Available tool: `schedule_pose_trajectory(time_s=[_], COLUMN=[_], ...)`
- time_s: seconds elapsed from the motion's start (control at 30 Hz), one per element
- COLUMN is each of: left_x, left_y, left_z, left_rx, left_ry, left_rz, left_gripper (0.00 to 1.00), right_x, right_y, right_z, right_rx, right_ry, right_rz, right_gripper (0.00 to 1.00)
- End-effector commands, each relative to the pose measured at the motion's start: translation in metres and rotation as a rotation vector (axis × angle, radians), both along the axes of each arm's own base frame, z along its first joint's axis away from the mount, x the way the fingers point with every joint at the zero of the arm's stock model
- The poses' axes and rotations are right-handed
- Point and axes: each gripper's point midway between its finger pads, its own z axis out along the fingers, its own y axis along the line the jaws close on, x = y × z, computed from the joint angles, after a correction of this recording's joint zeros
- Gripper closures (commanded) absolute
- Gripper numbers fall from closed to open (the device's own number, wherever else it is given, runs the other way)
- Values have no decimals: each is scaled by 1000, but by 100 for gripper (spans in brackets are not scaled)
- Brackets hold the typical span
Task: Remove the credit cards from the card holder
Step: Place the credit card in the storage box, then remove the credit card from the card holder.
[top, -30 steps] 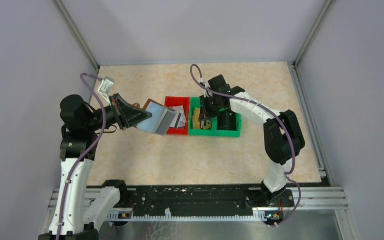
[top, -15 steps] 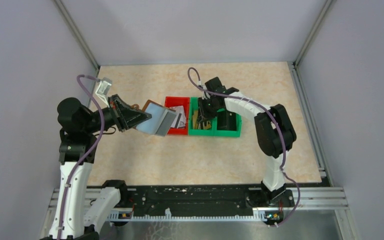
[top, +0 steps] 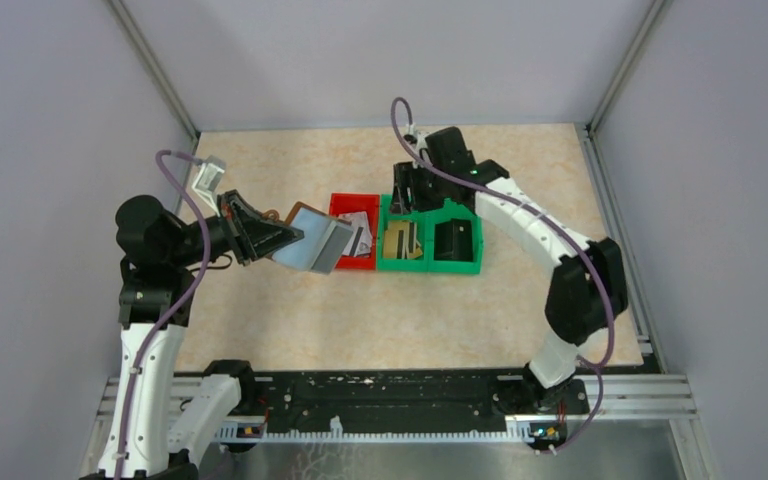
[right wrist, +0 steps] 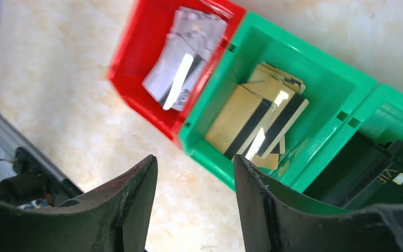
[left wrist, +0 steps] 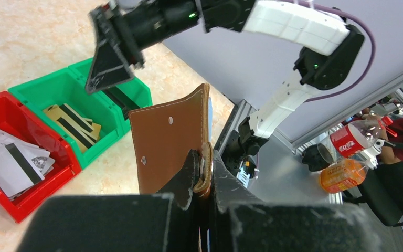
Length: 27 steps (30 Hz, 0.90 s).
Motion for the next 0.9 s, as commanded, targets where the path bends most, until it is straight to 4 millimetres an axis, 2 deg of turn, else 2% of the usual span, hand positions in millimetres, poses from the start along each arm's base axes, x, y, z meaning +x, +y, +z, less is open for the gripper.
schedule_pose_trajectory(time_s=[0.0, 0.03, 0.07, 0.1, 0.17, 0.27, 0.37, 0.53, 0.67, 0.87], left_x=[-6, -7, -8, -9, -13, -20, -29, -39, -47, -58], left_y=[-1, -1, -1, -2, -4, -6, -7, -8, -7, -6], left_z=[3, 2, 0, -1, -4, -8, -11, -15, -17, -19], left_rx=[8, 9, 8, 7, 1, -4, 2, 11, 19, 29], left_ry=[-61, -57, -51, -44, -30, -22, -18, -18, -31, -59], left_rz=[-33, -39, -50, -62, -98, -157, -221, -296, -342, -409], left_gripper=[100, 100, 100, 100, 100, 100, 100, 100, 100, 100], right_x=[-20, -30, -43, -58, -89, -128, -164, -202, -215, -225], right_y=[10, 15, 21, 25, 33, 51, 71, 98, 113, 125], right_z=[125, 142, 168, 183, 211, 229, 230, 217, 209, 204], right_rx=[225, 288, 370, 426, 514, 578, 589, 556, 533, 564], right_ry=[-282, -332, -414, -468, -548, -574, -588, -563, -545, -479], right_rz=[131, 182, 245, 297, 407, 588, 754, 932, 1008, 1064], right_gripper=[37, 26, 6, 2, 1, 1, 1, 1, 4, 25])
